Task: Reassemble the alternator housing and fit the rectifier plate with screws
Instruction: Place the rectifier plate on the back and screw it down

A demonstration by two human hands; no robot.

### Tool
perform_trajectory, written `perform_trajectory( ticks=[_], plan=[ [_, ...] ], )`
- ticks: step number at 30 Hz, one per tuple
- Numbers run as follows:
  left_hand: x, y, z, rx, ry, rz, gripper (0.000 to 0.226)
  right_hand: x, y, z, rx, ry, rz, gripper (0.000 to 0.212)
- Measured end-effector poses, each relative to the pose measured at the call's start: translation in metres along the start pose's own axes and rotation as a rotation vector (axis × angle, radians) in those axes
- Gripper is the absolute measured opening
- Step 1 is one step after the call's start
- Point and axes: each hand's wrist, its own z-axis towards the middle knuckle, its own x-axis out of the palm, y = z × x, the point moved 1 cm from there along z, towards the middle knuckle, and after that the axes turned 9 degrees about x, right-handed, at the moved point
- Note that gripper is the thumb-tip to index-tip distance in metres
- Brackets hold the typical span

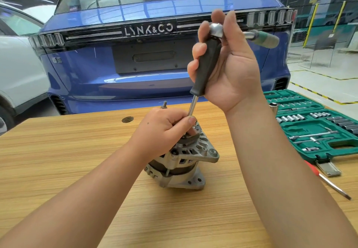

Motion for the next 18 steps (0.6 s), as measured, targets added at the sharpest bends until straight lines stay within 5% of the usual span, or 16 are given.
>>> perform_trajectory(
  ticks=[10,13,18],
  plan=[
    [-0.001,-0.005,0.000,-0.015,0.004,0.009,0.027,0.016,-0.019,-0.003,-0.815,-0.582,-0.539,0.007],
    [-0.001,-0.005,0.001,-0.009,0.020,0.042,0.028,0.014,-0.018,-0.001,-0.569,-0.496,-0.423,0.010],
    [-0.002,-0.004,0.002,0.008,0.035,0.047,0.028,-0.007,0.002,0.004,0.009,-0.269,0.013,0.052]
  ],
)
